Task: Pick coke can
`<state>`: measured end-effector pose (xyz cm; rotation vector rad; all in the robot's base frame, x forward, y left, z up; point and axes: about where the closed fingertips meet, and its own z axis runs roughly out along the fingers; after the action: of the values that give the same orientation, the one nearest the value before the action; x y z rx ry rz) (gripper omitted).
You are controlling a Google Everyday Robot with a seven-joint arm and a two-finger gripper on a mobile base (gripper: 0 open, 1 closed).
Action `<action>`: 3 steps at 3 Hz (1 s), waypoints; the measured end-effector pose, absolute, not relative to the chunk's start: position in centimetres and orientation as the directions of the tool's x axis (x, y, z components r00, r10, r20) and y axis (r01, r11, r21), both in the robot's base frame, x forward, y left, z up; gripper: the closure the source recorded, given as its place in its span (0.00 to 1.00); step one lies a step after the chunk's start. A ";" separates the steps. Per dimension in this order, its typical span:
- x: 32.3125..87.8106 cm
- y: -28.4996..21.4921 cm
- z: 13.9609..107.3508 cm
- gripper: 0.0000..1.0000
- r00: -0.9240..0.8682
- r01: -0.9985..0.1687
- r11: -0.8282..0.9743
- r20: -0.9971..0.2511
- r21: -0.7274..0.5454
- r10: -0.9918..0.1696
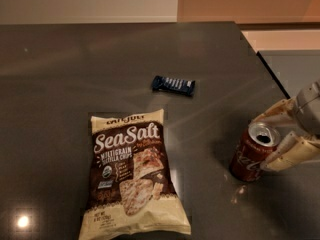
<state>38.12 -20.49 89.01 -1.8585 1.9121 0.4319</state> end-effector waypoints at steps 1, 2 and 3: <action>37.7 -19.7 89.9 0.64 0.011 -0.997 0.035 -0.539 -0.075 -0.842; 37.5 -18.7 92.1 0.94 0.023 -0.996 0.027 -0.560 -0.080 -0.828; 37.4 -18.2 93.0 1.00 0.027 -0.996 0.024 -0.568 -0.083 -0.823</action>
Offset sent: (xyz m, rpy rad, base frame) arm -0.0094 0.0246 0.0486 0.0812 0.0046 0.0379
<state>37.44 -18.24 93.02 -1.8460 1.8433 0.4923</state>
